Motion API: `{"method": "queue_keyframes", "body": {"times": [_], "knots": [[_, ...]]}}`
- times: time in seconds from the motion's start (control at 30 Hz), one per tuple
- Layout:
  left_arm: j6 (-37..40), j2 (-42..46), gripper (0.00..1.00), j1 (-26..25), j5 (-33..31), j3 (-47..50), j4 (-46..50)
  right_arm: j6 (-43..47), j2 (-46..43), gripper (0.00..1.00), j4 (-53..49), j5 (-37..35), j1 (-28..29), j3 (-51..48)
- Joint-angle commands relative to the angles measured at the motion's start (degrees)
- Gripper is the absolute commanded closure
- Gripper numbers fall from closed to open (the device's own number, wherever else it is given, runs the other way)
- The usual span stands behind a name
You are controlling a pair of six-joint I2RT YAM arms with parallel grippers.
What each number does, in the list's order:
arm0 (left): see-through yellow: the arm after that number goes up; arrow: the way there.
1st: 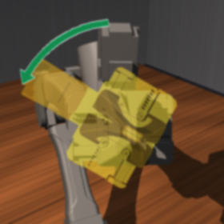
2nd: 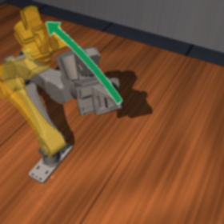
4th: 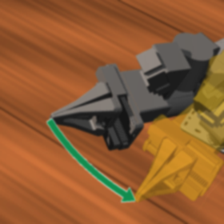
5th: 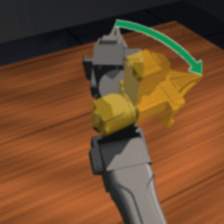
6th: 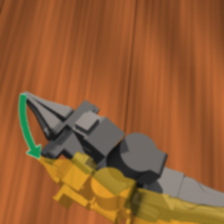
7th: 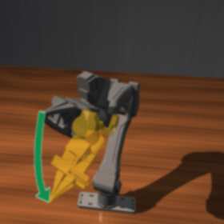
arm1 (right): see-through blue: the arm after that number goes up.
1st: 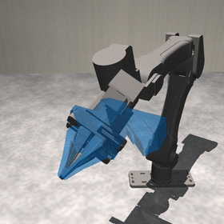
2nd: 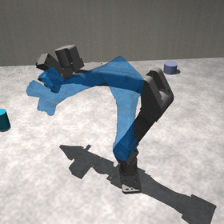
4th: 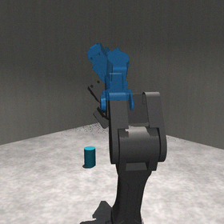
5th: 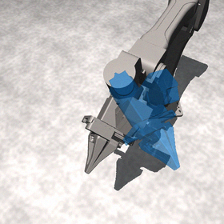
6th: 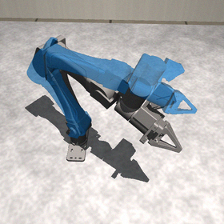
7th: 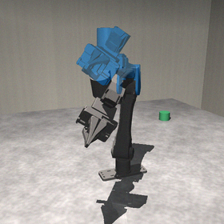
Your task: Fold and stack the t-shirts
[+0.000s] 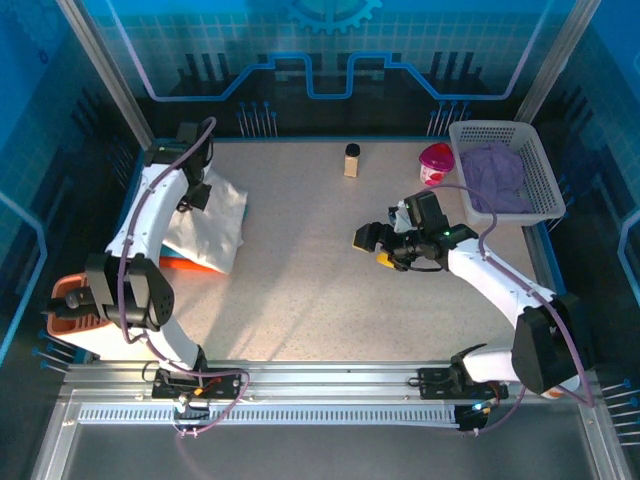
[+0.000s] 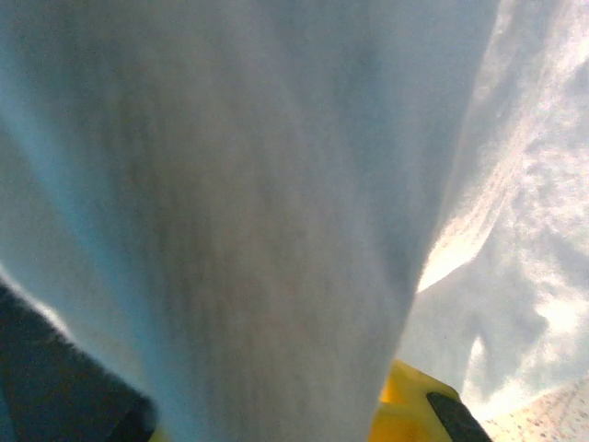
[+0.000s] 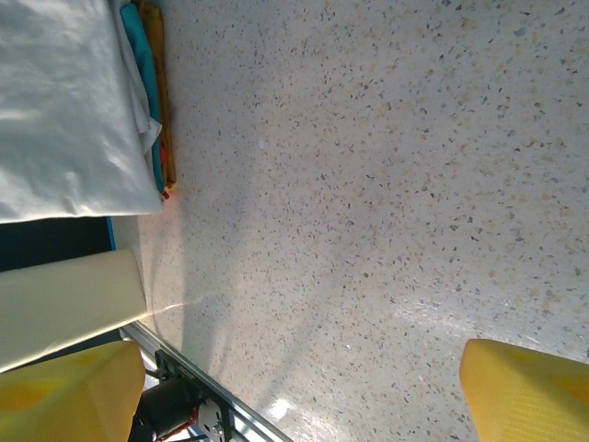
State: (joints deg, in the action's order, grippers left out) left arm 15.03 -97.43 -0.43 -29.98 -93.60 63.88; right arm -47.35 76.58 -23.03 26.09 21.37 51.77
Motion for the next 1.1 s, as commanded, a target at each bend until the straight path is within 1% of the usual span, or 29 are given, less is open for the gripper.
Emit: {"method": "queue_keyframes", "body": {"times": [0.0,0.17,0.4,0.43,0.47,0.5,0.53,0.57,0.67,0.77,0.9,1.07], "knots": [[-0.4,-1.3,1.0,1.7,-2.7,2.1,-3.9,1.6,1.3,0.11,-0.5,1.9,-0.1,0.6],[-0.8,-2.9,1.0,3.5,-4.6,2.5,-5.3,1.5,2.5,0.11,0.7,3.2,-0.4,0.4],[-2.0,-4.8,1.0,5.1,-4.6,2.4,-6.1,1.8,3.5,0.11,1.1,3.9,-0.7,1.0],[-2.6,-5.0,0.94,5.4,-4.5,2.4,-6.0,1.9,3.6,0.11,1.1,4.0,-0.7,0.9],[-3.1,-5.1,0.78,5.6,-4.7,2.5,-6.1,2.0,3.7,0.11,1.2,4.1,-0.8,0.8],[-3.8,-5.1,0.58,6.0,-5.4,2.8,-6.2,2.0,3.8,0.11,1.2,4.2,-0.8,0.7],[-4.3,-5.2,0.49,6.3,-6.1,2.9,-6.3,2.2,3.8,0.11,1.3,4.4,-0.9,0.6],[-5.0,-5.4,0.43,6.8,-6.6,2.8,-6.1,2.1,3.7,0.11,1.7,4.9,-0.9,0.5],[-8.6,-6.6,0.13,8.7,-8.7,0.9,-3.7,2.1,3.1,0.11,2.8,6.1,-1.1,-0.2],[-10.7,-7.5,0.01,9.4,-10.4,-1.2,-1.9,2.3,2.5,0.11,2.8,6.0,-1.1,-0.4],[-12.9,-7.2,0.01,9.0,-8.7,-3.9,-0.1,2.6,2.0,0.11,2.5,5.6,-1.7,-0.6],[-13.5,-2.4,0.01,5.2,-4.3,-4.3,-1.4,5.1,1.8,0.1,0.4,4.0,-2.4,0.9]]}}
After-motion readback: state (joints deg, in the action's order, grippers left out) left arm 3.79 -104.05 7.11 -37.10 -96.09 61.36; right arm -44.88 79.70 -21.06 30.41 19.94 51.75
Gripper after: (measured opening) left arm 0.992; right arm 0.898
